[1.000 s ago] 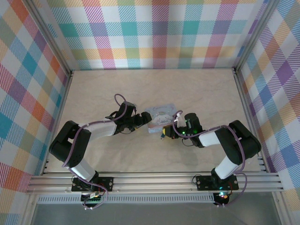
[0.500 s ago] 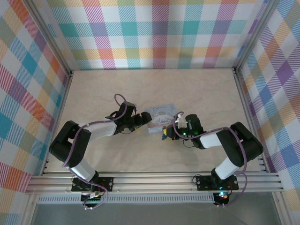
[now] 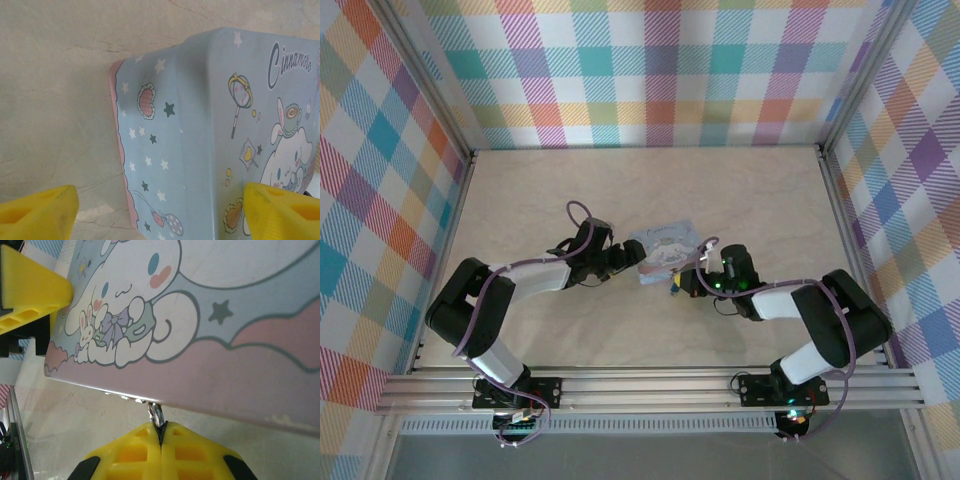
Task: Unlock the padlock with the key
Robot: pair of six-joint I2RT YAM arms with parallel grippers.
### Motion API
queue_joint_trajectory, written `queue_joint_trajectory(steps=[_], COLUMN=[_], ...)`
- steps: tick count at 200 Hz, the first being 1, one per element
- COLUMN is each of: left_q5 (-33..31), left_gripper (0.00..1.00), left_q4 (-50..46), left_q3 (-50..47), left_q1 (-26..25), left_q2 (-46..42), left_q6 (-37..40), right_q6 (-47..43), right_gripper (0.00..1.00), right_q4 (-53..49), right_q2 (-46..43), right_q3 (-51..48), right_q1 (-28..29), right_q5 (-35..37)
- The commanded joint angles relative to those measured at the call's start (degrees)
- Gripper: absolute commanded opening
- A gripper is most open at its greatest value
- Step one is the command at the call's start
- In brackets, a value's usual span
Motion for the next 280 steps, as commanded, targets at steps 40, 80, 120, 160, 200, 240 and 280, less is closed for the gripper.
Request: queue_joint_trajectory(steps=[40,80,120,160,200,240,280], left_q5=[-2.68,-2.74,-2.38,-2.41,-2.41,-2.32,-2.16], left_gripper=[0.84,0.84,0.84,0.84,0.86,0.86,0.88], left_q4=[-10.85,-10.53,-9.96,-10.00,-10.11,-10.09,-10.00], left_q3=[-2.40,-2.51,-2.50,-2.49,-2.30,-2.29,-2.22], left_q1=[-1.36,-1.43,-1.53,-1.60,-1.57,-1.61,-1.56], left_q2=[1.94,2.69,3.63,3.71,3.65,3.62,3.36], left_q6=[0.64,0.67,0.50,0.52,0.49,0.52,0.46], right_q6=[3.98,5.02,6.01,7.90,11.29,12.37,12.17], right_gripper=[0.00,0.00,0.00,0.00,0.00,0.00,0.00], right_q4=[-2.15,-4.88,-1.42,2.83,4.08,3.93,4.95], right_q2=[-5.19,-4.43,-3.27,-2.92,-2.85,-1.56,-0.52], right_q3=[-0.10,0.08,-0.27,-0.36,-0.39,0.60,0.57], right_q1=[-1.63,-2.61,-3.38,-4.11,-5.69,-6.33,-6.59], right_q5=[5.29,7.39,5.86,5.62,7.62,8.61,9.39])
